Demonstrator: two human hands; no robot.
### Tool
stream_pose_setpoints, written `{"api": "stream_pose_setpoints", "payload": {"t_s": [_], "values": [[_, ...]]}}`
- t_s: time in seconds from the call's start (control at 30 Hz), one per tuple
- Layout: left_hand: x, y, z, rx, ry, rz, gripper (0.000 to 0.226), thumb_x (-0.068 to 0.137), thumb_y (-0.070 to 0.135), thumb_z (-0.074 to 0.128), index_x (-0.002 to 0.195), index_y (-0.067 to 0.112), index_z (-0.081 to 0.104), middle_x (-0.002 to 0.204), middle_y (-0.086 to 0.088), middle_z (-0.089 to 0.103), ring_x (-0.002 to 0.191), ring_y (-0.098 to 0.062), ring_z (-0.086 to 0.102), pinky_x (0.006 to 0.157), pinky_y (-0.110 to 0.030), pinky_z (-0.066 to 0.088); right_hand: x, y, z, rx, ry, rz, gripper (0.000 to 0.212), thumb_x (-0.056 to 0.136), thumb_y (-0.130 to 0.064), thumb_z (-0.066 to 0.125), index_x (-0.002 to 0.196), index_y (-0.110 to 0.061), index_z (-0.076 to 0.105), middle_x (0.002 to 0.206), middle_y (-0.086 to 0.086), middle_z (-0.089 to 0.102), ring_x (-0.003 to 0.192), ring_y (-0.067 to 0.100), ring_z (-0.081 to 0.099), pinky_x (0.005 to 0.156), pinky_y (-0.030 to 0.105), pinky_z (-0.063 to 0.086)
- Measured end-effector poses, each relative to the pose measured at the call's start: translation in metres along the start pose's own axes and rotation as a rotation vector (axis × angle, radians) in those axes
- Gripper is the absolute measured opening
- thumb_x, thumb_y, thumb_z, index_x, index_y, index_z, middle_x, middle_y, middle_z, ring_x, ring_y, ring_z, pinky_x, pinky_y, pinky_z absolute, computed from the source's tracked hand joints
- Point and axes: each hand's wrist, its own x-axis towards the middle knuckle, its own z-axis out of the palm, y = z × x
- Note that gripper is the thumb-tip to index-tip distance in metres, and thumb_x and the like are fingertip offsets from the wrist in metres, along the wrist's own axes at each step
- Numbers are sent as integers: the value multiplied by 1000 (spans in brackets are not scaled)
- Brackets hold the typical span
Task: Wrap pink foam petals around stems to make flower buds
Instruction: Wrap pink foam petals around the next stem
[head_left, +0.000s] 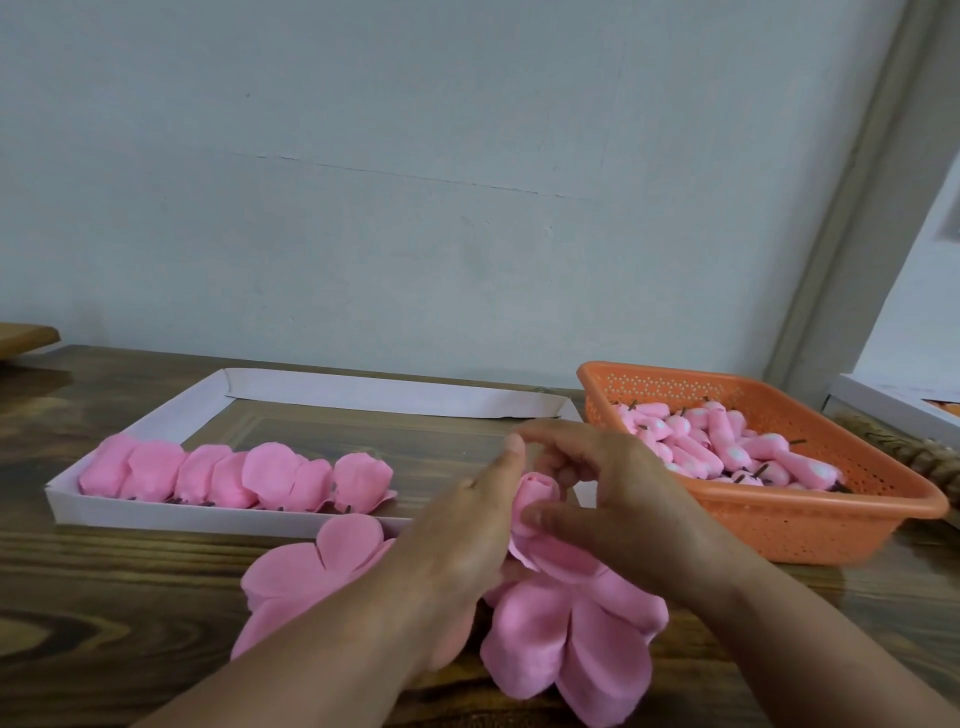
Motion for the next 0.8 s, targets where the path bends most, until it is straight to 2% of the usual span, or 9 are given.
{"api": "stream_pose_setpoints", "payload": {"t_s": [0.1,0.17,0.23,0.37,0.43,0.5,0.6,0.73,0.8], "values": [[-3,2,1,-10,-55,-12,59,92,58,33,74,23,77,83,-6,76,84,-22,73,81,-42,59,0,1,0,-19,-34,-15,38,71,-9,76,95,-37,65,77,-6,62,71,8,55,68,22,47],[-2,3,0,-14,-66,-38,66,91,61,32,87,13,77,89,-11,75,87,-25,72,85,-44,57,0,2,-1,-24,-22,-14,22,70,-10,76,81,-27,66,80,-5,62,70,10,54,65,24,46],[0,3,-2,-31,-44,-73,66,92,60,33,93,6,72,88,-17,74,85,-31,72,82,-46,57,0,2,-1,-33,6,1,16,69,-12,77,74,-21,64,79,-1,61,65,14,53,62,28,44],[5,5,-8,-68,-17,-103,46,102,33,37,99,0,68,85,-20,74,75,-30,72,70,-41,60,1,6,-4,42,49,37,26,68,-9,79,79,-27,64,59,-2,56,54,5,47,51,25,42],[7,5,-12,-48,-52,-112,33,99,12,38,101,-3,68,89,-20,73,74,-27,70,75,-40,59,2,9,-6,133,55,57,22,68,-6,79,78,-20,65,57,-5,53,55,7,45,52,24,40],[9,5,-14,-50,-64,-114,31,93,0,39,96,-4,69,87,-19,73,72,-25,69,75,-37,59,3,11,-8,193,51,77,18,68,-4,79,76,-12,65,64,6,57,60,14,48,58,31,41],[9,4,-14,-62,-94,-128,27,92,-2,43,95,-5,70,88,-20,72,75,-25,69,75,-37,58,3,10,-8,224,18,85,17,69,-3,79,77,-11,65,71,19,63,64,16,53,63,35,46],[9,1,-14,-90,-124,-152,24,92,0,48,102,-8,68,94,-23,71,80,-28,68,79,-40,57,2,9,-9,226,-27,100,16,71,-7,78,76,-14,65,63,5,61,61,12,54,59,30,46],[9,2,-14,-96,-141,-150,23,92,2,51,103,-8,68,95,-22,71,82,-28,68,81,-39,56,2,8,-9,239,-8,103,15,71,-5,77,77,-11,65,68,18,63,62,18,54,61,35,45]]}}
